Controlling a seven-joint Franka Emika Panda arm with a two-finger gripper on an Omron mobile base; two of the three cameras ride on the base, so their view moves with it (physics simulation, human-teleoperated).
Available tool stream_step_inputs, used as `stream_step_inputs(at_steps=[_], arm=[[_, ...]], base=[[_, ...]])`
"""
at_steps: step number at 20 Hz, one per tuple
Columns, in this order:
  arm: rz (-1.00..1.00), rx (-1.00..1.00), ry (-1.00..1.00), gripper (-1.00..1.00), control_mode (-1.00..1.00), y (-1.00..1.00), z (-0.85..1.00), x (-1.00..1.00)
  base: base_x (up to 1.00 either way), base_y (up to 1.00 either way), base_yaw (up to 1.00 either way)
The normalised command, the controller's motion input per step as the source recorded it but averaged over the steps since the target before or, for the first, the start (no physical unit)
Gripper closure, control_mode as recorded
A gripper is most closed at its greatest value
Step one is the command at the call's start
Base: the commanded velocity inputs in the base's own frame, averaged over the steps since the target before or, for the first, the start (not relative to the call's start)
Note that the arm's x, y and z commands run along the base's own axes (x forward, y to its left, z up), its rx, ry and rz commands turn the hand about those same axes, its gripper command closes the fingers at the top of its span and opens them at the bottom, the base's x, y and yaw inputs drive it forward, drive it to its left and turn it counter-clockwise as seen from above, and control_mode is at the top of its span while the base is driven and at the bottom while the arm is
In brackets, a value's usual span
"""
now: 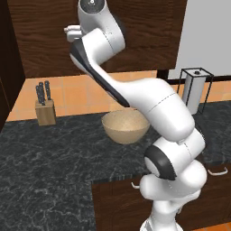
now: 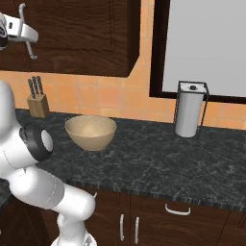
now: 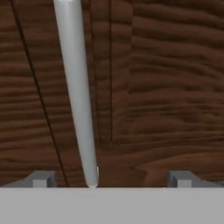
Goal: Open the cabinet, pick up the bread from the cabinet and place it in the basket. Then move the basket to the dining counter.
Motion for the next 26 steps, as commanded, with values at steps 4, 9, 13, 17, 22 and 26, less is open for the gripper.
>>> stream_step_inputs(at_steps=[4,9,13,17,22,26], arm=[[-0.02,-0.03,0.02,-1.0,-1.0,0.1,0.0,0.38],[-0.02,-0.05,0.01,-1.0,-1.0,0.14,0.0,0.38],[0.0,-0.04,0.0,-1.0,-1.0,0.19,0.0,0.39],[0.0,-0.03,0.0,-1.0,-1.0,0.16,0.0,0.28],[0.0,-0.03,-0.11,-1.0,-1.0,0.1,-0.17,0.32],[0.0,0.0,-0.16,-1.0,-1.0,0.0,-0.22,0.24]], base=[[0.0,0.0,0.0],[0.0,0.0,0.0],[0.0,0.0,0.0],[0.0,0.0,0.0],[0.0,0.0,0.0],[0.0,0.0,0.0]])
